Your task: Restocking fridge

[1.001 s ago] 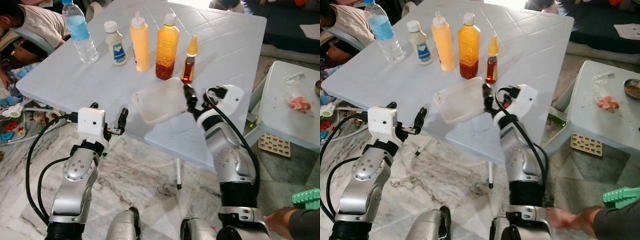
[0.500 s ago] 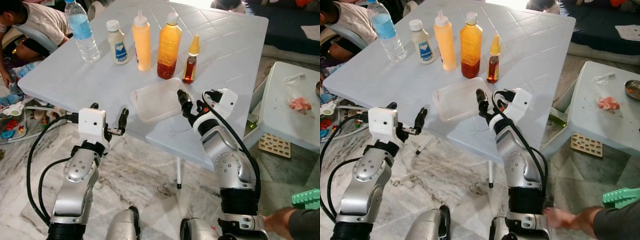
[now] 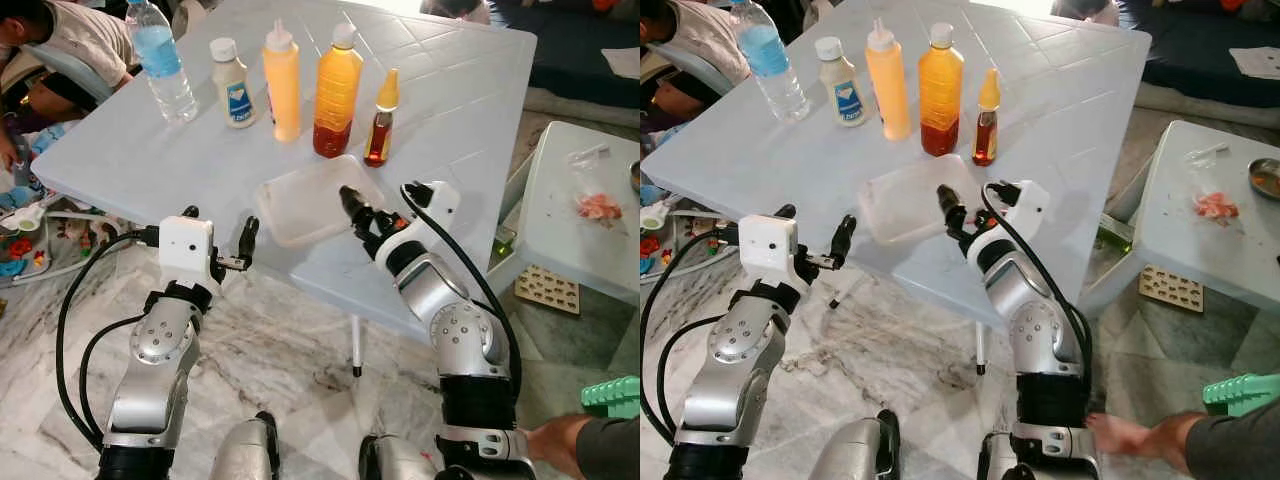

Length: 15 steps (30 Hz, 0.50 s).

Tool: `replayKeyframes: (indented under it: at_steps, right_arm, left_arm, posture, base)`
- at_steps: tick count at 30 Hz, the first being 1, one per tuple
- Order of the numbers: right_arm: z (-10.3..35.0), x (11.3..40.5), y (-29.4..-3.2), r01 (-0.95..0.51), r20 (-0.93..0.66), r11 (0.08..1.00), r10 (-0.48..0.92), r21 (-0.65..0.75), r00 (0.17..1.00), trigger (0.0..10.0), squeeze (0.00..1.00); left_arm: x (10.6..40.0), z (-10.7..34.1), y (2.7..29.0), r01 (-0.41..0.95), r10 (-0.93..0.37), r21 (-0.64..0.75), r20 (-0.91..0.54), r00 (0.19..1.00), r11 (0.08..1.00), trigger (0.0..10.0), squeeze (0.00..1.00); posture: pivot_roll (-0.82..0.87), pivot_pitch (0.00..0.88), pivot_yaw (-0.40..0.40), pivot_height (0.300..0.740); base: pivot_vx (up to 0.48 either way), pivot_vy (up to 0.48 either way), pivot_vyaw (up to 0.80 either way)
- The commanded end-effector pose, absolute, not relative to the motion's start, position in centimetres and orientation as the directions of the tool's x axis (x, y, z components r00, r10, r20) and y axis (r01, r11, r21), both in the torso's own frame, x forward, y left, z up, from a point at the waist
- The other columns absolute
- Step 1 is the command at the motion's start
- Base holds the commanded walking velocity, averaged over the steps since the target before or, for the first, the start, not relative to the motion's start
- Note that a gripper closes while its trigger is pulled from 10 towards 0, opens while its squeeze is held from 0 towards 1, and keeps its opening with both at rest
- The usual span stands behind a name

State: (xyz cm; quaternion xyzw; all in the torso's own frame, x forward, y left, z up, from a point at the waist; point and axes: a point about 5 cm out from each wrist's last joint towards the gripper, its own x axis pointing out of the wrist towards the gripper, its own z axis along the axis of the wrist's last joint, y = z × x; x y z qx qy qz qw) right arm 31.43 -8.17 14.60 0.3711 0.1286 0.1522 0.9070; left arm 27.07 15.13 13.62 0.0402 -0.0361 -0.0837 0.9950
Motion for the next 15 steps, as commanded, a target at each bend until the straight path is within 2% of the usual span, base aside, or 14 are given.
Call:
replayKeyframes:
  at_steps: [1,4,11,12,13,14,15]
  right_arm:
    - [15.9,31.5,-4.7,-0.212,-0.077,0.563,0.445,0.799,0.892,10.0,0.0]
    - [15.8,32.0,-4.1,-0.156,-0.096,0.475,0.464,0.866,0.881,10.0,0.0]
    - [16.4,32.8,-4.2,-0.148,-0.061,0.425,0.441,0.893,0.895,10.0,0.0]
    - [16.5,33.0,-4.3,-0.146,-0.052,0.408,0.436,0.901,0.898,7.0,0.0]
    - [16.7,33.6,-4.7,-0.131,-0.044,0.37,0.429,0.92,0.902,2.9,0.0]
    - [16.8,33.8,-4.8,-0.124,-0.046,0.362,0.426,0.924,0.903,2.9,0.0]
    - [16.9,34.1,-5.1,-0.117,-0.039,0.337,0.423,0.934,0.905,0.0,0.0]
  left_arm:
    - [27.0,13.8,15.3,0.156,-0.163,0.095,0.069,0.984,0.983,10.0,0.0]
    - [27.0,13.8,15.1,0.16,-0.167,0.093,0.07,0.983,0.983,10.0,0.0]
    - [27.1,13.9,14.8,0.167,-0.174,0.093,0.073,0.982,0.982,10.0,0.0]
    - [27.1,13.9,14.8,0.167,-0.174,0.093,0.073,0.982,0.982,10.0,0.0]
    - [27.0,13.9,14.8,0.166,-0.173,0.093,0.073,0.982,0.982,10.0,0.0]
    - [27.0,13.9,14.8,0.166,-0.173,0.093,0.073,0.982,0.982,10.0,0.0]
    - [27.0,13.9,14.8,0.167,-0.174,0.092,0.073,0.982,0.982,10.0,0.0]
  posture:
    - [0.07,0.156,0.015,0.74]
    - [0.07,0.158,0.015,0.74]
    - [0.07,0.158,0.013,0.74]
    - [0.07,0.158,0.013,0.74]
    - [0.07,0.161,0.013,0.74]
    - [0.07,0.161,0.012,0.74]
    - [0.07,0.161,0.012,0.74]
  base:
    - [0.0,0.0,0.0]
    - [0.0,0.0,0.0]
    - [0.0,0.0,0.0]
    - [0.0,0.0,0.0]
    - [0.0,0.0,0.0]
    - [0.0,0.0,0.0]
    - [0.0,0.0,0.0]
